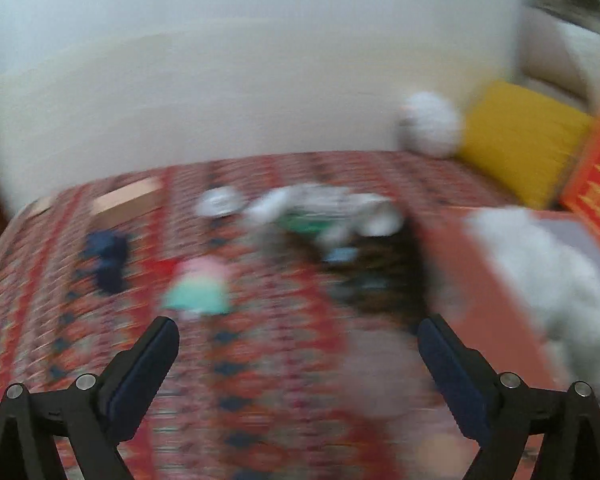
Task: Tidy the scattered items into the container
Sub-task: 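Drop the grey cup and twine ball into the pink box, then grasp the blue figurine with the left tool while the right grasps the pink-green pouch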
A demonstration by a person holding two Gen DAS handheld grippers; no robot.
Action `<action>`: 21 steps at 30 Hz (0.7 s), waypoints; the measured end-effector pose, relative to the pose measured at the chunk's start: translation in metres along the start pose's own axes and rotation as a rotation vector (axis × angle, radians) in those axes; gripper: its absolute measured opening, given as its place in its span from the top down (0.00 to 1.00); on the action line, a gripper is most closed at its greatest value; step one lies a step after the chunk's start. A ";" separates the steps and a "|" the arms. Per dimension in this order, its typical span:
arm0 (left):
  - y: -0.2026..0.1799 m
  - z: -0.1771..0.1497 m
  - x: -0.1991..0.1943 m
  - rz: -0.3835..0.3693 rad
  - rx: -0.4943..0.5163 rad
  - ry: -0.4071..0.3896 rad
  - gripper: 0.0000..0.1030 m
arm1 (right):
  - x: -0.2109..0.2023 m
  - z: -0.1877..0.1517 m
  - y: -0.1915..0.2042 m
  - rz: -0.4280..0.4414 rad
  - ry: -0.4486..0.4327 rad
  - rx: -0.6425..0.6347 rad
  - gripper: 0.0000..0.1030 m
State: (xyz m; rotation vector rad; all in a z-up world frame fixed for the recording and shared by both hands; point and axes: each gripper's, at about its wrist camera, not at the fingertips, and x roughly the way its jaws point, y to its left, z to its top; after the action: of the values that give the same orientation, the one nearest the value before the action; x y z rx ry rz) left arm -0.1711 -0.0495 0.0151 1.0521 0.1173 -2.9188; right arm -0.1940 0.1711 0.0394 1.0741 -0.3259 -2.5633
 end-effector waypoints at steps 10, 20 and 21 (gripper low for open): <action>0.151 0.031 0.116 0.071 -0.205 0.097 0.04 | 0.268 0.028 0.055 0.299 0.361 0.320 0.07; 0.181 0.046 0.250 0.033 -0.290 0.236 0.04 | 0.387 0.031 0.048 0.301 0.391 0.432 0.09; 0.182 0.042 0.260 0.029 -0.302 0.255 0.04 | 0.390 0.032 0.051 0.290 0.392 0.411 0.10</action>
State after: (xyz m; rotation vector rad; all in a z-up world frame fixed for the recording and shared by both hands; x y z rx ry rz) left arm -0.3867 -0.2366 -0.1289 1.3450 0.5257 -2.6141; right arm -0.4614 -0.0275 -0.1721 1.5119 -0.8558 -2.0196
